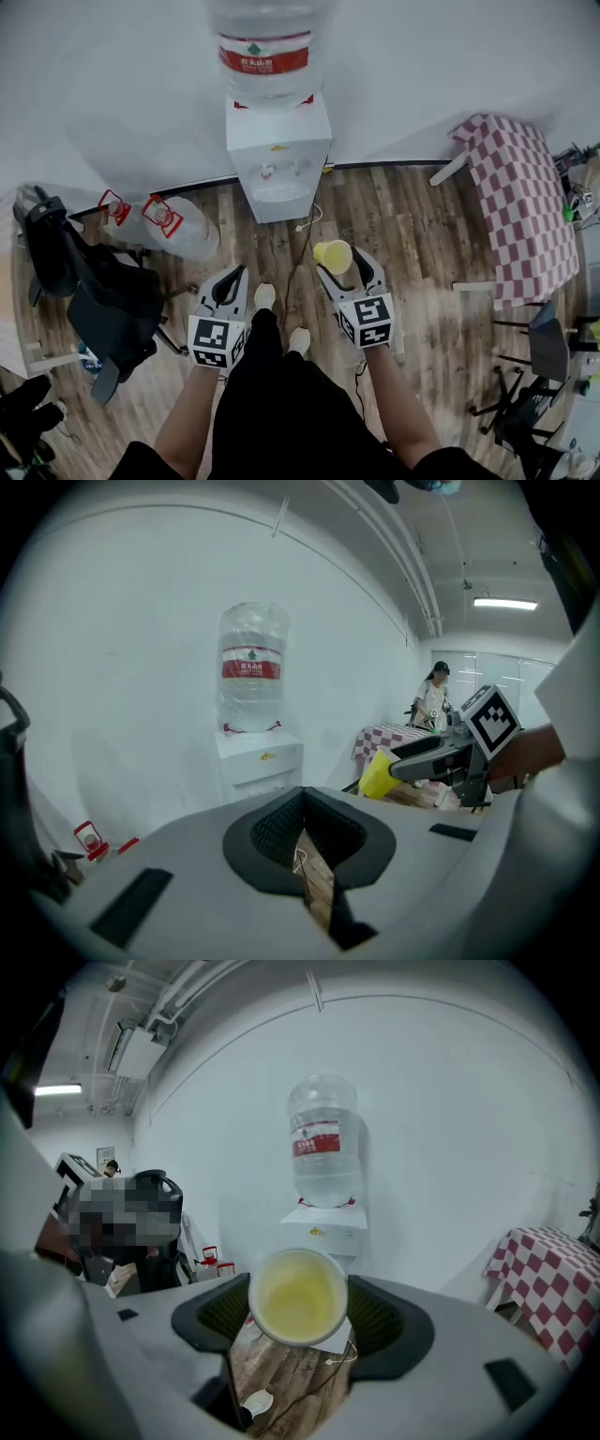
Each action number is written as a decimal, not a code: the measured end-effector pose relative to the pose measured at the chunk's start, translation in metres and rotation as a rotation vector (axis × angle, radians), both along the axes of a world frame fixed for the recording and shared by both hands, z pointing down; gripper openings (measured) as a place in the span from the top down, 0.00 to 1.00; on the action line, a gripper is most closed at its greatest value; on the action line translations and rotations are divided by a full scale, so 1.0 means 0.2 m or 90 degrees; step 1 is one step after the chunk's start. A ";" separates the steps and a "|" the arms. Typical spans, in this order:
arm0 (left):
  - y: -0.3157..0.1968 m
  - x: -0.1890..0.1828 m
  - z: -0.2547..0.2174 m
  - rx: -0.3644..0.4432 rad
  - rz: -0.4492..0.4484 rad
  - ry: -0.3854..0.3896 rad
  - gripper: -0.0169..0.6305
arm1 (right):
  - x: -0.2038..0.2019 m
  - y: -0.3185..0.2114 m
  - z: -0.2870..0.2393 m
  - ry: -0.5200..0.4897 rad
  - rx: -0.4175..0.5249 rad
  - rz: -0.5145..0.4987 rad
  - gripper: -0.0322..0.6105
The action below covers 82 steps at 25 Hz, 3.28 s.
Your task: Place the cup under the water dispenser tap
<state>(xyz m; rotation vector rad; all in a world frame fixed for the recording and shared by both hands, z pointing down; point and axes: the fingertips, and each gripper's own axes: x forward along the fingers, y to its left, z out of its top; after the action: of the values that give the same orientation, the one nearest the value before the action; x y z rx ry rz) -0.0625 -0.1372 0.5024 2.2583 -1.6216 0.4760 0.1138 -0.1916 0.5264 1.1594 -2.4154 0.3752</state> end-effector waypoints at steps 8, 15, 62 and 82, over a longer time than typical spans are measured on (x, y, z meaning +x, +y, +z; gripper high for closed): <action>-0.42 -0.09 0.28 -0.008 0.042 0.018 0.95 | -0.26 -0.38 0.39 0.051 -0.035 0.005 0.42; -0.74 -0.19 0.63 -0.026 0.062 0.028 0.95 | -0.45 -0.73 0.80 0.076 -0.056 0.014 0.42; -1.12 -0.24 1.41 -0.036 0.086 0.032 0.95 | -0.53 -1.45 1.86 0.150 -0.069 0.047 0.42; -0.81 0.02 0.87 -0.019 0.079 0.000 0.95 | -0.35 -0.95 1.23 0.079 -0.067 0.026 0.75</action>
<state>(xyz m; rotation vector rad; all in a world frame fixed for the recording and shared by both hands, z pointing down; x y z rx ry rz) -0.0592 -0.3002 0.6759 2.3453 -1.4706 0.5264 0.0439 -0.3811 0.7728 1.1518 -2.2421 0.4248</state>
